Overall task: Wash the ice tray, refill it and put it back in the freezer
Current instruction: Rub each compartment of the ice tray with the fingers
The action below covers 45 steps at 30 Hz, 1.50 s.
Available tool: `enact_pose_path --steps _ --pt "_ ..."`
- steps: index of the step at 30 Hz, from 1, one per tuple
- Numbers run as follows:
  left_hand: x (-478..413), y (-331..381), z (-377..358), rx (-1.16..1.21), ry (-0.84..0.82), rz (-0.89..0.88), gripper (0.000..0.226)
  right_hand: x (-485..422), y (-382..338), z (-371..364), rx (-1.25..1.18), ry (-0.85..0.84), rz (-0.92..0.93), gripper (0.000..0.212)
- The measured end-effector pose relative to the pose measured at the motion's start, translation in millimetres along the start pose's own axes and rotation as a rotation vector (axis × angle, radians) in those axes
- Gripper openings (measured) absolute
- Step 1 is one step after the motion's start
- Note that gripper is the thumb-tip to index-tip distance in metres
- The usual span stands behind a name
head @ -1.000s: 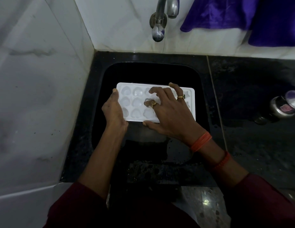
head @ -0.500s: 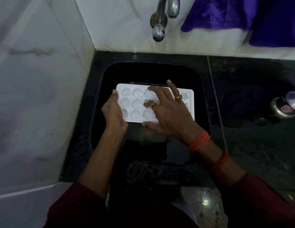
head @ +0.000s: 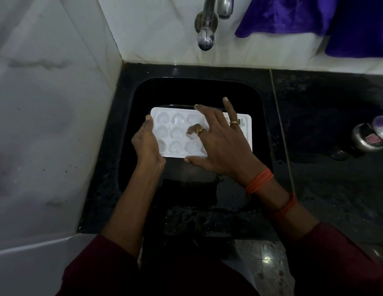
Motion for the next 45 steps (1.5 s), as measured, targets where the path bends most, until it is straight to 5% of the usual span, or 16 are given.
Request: enact_pose_path --steps 9,45 --pt "-1 -5 2 -0.006 0.003 0.013 0.038 -1 1 -4 0.065 -0.104 0.035 0.075" --pt "-7 -1 -5 -0.01 0.011 0.014 0.035 -12 5 5 0.079 -0.034 -0.013 0.068"
Point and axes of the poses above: each hand's wrist, its own x-axis away from the middle knuckle, its own z-axis out of the back of the hand, y = z × x, the point moved 1 cm from there along -x, towards the middle knuckle, and after that the axes turned 12 degrees about -z, right-handed, at the moved point
